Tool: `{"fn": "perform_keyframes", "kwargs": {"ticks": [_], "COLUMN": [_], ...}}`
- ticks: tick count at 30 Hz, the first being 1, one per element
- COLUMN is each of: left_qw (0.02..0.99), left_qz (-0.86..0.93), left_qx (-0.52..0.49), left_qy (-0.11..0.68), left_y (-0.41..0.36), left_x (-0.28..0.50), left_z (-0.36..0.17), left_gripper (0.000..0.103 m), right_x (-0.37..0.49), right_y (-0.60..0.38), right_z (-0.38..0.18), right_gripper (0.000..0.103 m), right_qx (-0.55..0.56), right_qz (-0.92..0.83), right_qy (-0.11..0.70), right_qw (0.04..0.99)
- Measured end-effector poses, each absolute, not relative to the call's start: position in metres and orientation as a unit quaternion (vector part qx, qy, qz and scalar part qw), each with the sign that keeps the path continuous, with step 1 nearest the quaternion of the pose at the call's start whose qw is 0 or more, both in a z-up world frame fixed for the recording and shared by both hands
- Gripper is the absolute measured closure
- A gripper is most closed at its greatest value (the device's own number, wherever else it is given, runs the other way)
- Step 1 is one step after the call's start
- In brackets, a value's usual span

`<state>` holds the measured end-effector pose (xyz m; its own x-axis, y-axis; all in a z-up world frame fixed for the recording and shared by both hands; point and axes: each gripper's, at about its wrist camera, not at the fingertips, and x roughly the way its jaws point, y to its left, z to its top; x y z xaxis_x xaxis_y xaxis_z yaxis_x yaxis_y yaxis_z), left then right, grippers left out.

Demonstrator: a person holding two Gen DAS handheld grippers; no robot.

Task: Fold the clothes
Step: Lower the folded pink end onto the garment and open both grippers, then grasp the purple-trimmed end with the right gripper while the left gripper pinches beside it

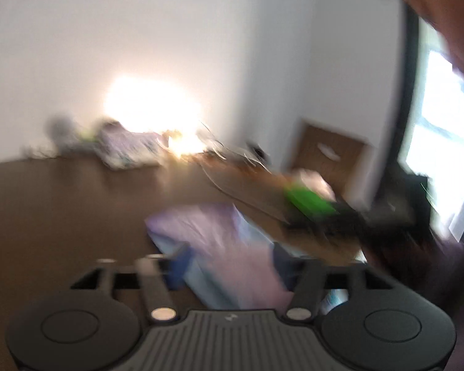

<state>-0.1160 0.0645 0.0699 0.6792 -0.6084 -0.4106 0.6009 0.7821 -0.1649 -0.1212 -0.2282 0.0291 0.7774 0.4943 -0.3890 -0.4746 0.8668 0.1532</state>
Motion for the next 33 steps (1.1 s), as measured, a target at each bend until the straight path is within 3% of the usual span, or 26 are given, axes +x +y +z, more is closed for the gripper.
{"fn": "perform_keyframes", "kwargs": {"ticks": [3,7,12,14,17,23,26,29,33], "left_qw": [0.923,0.927,0.921,0.923,0.921,0.942,0.945,0.948,0.947], "left_qz": [-0.299,-0.281,-0.280,-0.273,-0.262,-0.196,-0.186,-0.167,-0.150], "left_qx": [-0.004,0.058,0.083,0.068,0.046,0.066,0.053,0.036,0.027], "left_qy": [0.243,0.240,0.257,0.264,0.284,0.264,0.263,0.267,0.282], "left_y": [0.034,0.004,-0.003,-0.001,0.000,-0.025,-0.020,-0.009,-0.001], "left_x": [-0.105,-0.115,-0.119,-0.114,-0.101,-0.102,-0.100,-0.095,-0.064], "left_z": [0.057,0.032,0.007,0.003,0.004,0.003,0.003,-0.001,0.014], "left_gripper": [0.063,0.072,0.072,0.068,0.060,0.059,0.059,0.051,0.058], "right_x": [-0.125,-0.139,-0.142,-0.143,-0.138,-0.107,-0.111,-0.106,-0.098], "right_y": [-0.218,-0.204,-0.200,-0.201,-0.205,-0.199,-0.212,-0.222,-0.229], "right_z": [0.028,0.022,0.009,0.006,0.005,0.013,0.024,0.017,0.026], "right_gripper": [0.079,0.080,0.083,0.084,0.075,0.075,0.076,0.078,0.077], "right_qx": [-0.006,-0.082,-0.111,-0.116,-0.115,-0.126,-0.088,-0.047,-0.016], "right_qz": [0.271,0.277,0.277,0.277,0.275,0.253,0.274,0.274,0.267], "right_qy": [0.215,0.208,0.221,0.221,0.221,0.239,0.243,0.277,0.283], "right_qw": [0.938,0.935,0.929,0.928,0.929,0.929,0.926,0.920,0.921]}}
